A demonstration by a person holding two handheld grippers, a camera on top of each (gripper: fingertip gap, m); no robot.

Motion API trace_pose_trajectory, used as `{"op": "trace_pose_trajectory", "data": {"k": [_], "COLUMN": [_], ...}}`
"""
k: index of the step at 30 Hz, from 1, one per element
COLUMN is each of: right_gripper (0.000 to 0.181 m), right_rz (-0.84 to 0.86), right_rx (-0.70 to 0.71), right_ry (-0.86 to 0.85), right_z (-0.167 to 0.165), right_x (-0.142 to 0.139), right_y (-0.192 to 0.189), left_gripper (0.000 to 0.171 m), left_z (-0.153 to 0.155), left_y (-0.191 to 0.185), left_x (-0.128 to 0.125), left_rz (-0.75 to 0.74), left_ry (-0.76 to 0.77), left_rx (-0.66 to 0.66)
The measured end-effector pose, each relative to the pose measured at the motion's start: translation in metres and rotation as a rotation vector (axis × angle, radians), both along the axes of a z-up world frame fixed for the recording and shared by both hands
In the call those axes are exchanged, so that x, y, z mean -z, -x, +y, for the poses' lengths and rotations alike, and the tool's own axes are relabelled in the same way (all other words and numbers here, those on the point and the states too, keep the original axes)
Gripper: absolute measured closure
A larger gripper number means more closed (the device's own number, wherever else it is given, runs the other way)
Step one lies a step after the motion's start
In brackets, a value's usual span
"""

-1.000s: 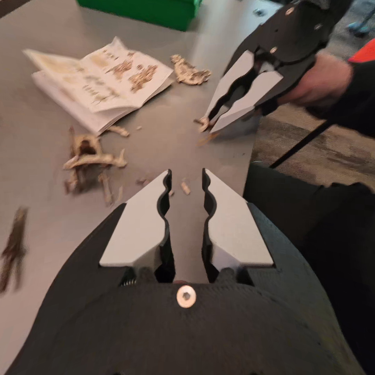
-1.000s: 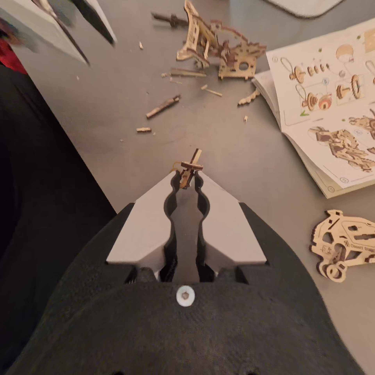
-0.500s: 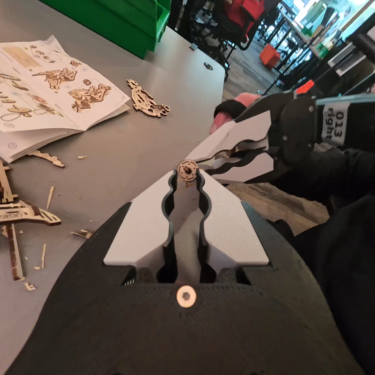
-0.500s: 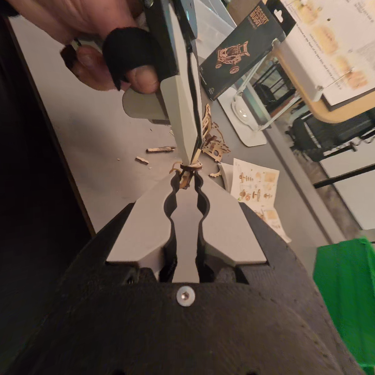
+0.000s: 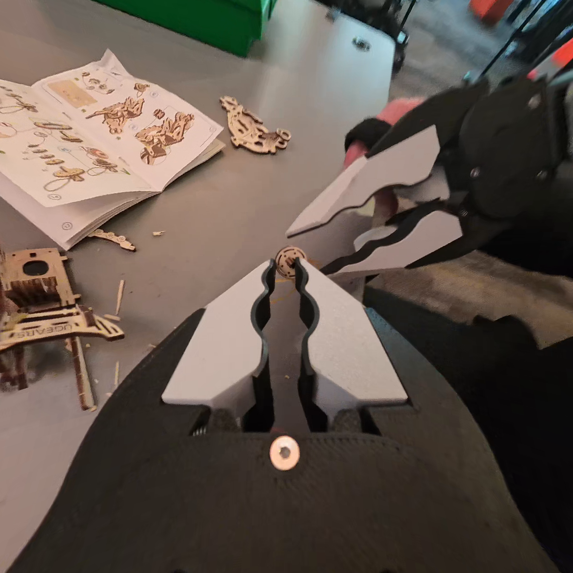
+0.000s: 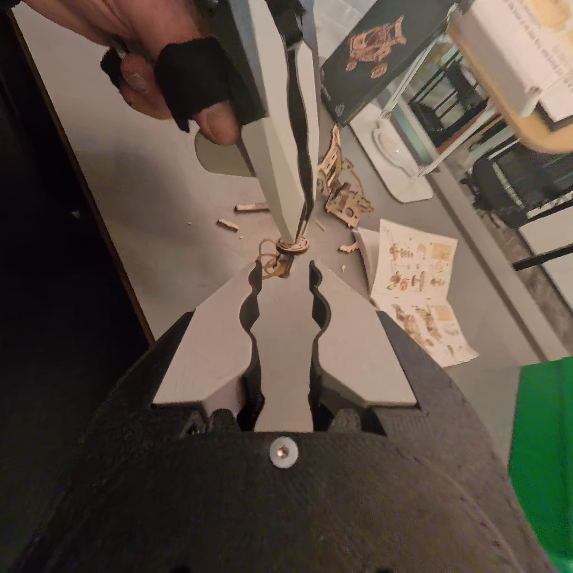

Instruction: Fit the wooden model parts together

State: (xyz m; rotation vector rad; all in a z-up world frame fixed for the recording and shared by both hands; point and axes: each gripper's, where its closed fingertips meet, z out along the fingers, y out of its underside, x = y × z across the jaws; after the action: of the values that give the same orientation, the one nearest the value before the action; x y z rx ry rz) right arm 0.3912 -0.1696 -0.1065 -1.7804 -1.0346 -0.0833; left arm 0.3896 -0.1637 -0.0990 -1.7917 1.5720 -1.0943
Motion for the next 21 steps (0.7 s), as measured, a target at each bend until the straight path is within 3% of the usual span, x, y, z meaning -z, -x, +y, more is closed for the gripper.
{"op": "trace_pose_trajectory", "data": {"k": [9, 12, 21], "right_gripper": [0.156, 0.161, 0.162], "right_rz": [0.046, 0.019, 0.084], "right_rx": [0.006, 0.013, 0.01], "right_ry": [0.083, 0.14, 0.213], "right_z": [-0.005, -0.005, -0.007], "right_x": [0.02, 0.037, 0.04], "right_y": [0.002, -0.001, -0.002], "left_gripper": [0.161, 0.161, 0.158], "left_z": [-0.014, -0.018, -0.021], "left_y": [-0.007, -0.011, -0.007], "left_x": [0.035, 0.037, 0.037], "left_rz": [0.222, 0.217, 0.179], "left_ry": [-0.242, -0.21, -0.203], "left_rx": [0.104, 0.118, 0.169]}}
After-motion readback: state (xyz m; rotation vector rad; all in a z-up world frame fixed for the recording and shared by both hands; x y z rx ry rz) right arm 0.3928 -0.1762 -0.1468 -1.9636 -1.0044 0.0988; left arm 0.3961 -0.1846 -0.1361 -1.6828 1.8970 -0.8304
